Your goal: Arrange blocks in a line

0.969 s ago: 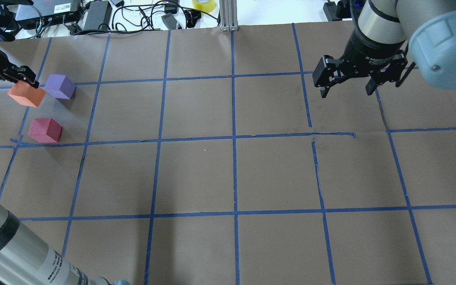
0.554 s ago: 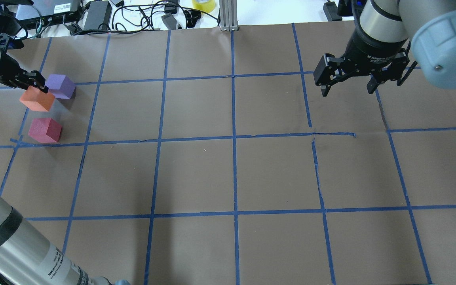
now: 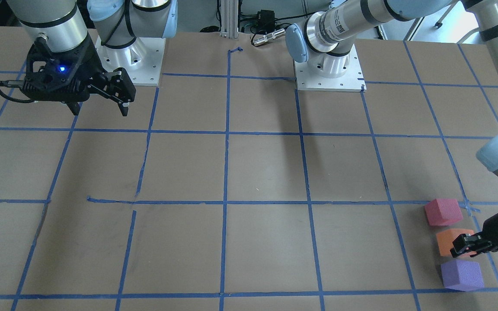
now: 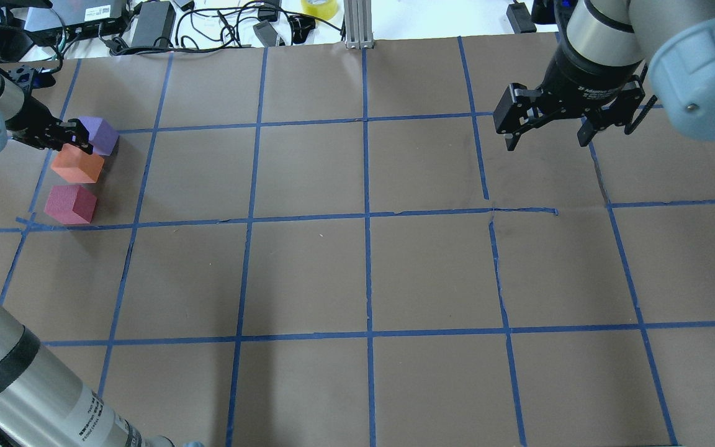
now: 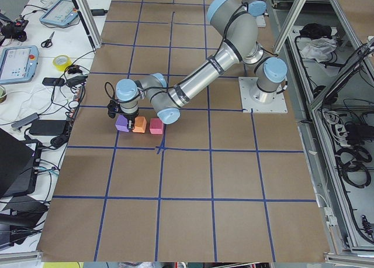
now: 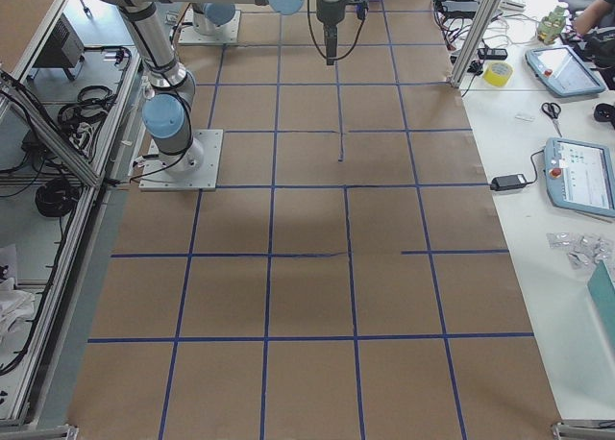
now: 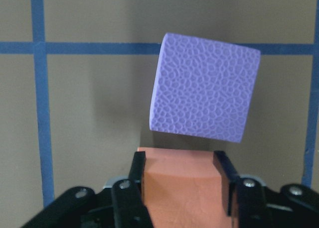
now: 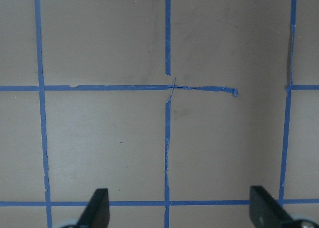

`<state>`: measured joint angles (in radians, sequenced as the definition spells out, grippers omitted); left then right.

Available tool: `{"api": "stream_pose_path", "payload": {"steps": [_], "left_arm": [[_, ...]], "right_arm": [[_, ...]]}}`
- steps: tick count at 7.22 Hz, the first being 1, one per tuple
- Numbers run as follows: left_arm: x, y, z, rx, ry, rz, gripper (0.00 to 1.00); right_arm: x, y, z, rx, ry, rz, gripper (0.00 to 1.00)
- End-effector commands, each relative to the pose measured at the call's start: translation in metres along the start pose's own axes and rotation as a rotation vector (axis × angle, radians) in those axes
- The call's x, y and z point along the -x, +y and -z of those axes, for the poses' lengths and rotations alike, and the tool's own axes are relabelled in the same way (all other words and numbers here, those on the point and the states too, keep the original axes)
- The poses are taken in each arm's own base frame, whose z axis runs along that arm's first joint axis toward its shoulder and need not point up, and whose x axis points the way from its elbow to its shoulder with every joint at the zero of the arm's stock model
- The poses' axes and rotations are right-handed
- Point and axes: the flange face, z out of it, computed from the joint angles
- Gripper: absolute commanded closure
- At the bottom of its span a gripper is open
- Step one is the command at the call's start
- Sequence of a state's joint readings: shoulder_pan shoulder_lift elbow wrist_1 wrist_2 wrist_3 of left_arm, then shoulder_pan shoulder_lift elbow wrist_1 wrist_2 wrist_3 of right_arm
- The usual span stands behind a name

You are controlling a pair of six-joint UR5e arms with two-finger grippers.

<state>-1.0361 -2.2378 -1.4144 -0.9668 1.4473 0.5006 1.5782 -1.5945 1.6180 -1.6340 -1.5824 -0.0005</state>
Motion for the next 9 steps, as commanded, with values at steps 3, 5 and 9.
{"api": "stream_pose_path", "payload": {"steps": [3, 5, 9], "left_arm": [[-0.009, 0.001, -0.006, -0.008, -0.005, -0.096, 0.14], [-0.023, 0.003, 0.033, -0.001, -0.012, -0.147, 0.0], [-0.084, 0.079, 0.238, 0.186, 0.007, -0.138, 0.0]], "right_arm": [[0.001, -0.001, 0.004, -0.016, -0.004, 0.003, 0.0], [0.001, -0.002, 0.005, -0.02, -0.006, 0.0, 0.0], [0.002, -0.002, 0.005, -0.022, -0.007, -0.01, 0.0]]}}
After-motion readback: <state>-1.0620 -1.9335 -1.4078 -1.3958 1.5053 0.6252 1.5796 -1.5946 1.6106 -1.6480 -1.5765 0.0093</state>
